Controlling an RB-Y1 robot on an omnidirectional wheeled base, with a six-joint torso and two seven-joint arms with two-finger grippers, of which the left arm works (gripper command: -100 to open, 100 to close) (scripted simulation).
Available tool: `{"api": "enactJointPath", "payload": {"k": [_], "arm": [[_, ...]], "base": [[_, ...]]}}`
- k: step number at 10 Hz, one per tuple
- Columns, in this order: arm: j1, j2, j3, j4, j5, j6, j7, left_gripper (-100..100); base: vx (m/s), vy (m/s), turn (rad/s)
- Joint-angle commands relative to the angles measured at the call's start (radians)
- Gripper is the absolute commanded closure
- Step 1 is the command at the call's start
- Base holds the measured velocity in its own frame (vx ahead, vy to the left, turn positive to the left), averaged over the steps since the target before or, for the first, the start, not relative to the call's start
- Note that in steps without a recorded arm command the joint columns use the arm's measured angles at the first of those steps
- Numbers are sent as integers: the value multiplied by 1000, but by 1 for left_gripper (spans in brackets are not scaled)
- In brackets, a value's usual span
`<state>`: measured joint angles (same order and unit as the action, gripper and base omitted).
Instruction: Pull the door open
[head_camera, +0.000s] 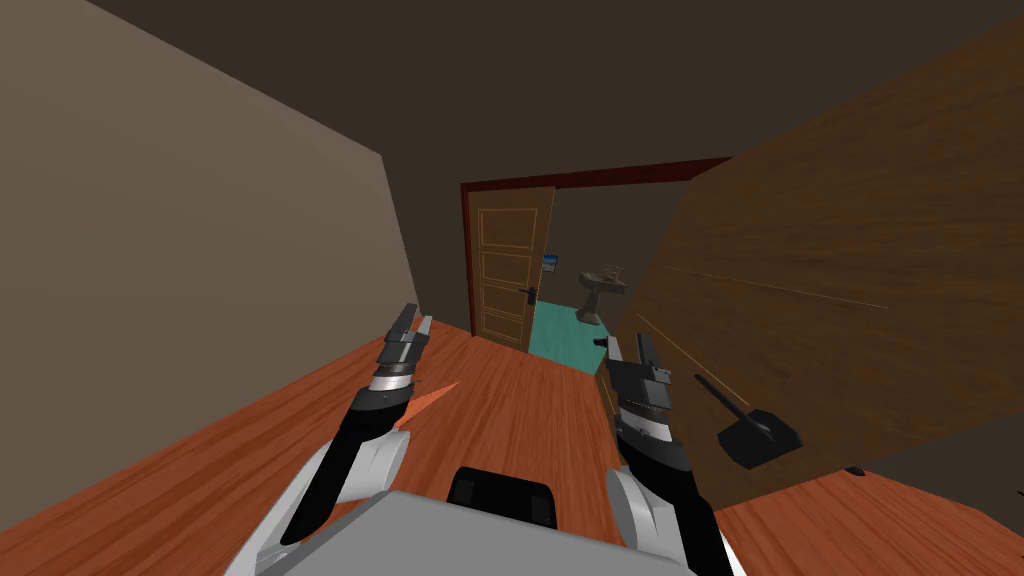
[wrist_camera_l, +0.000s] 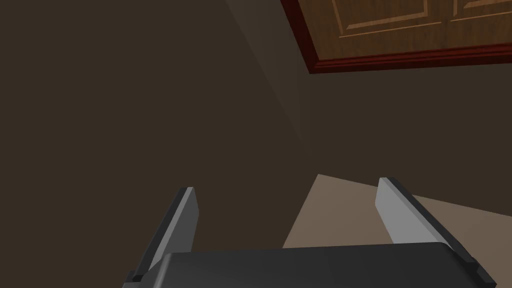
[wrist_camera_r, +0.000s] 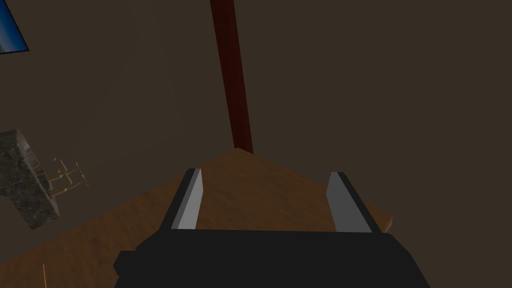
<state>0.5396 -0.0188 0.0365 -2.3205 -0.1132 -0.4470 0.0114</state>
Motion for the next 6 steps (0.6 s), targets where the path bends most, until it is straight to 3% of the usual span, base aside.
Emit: {"api": "enactJointPath", "payload": {"k": [1,6], "arm": [[-14,13,1,28,4,3,5,-100],[-67,52,3,131,20,14,23,-100]], "base": [[82,-18,-53],[139,-36,-62]]}}
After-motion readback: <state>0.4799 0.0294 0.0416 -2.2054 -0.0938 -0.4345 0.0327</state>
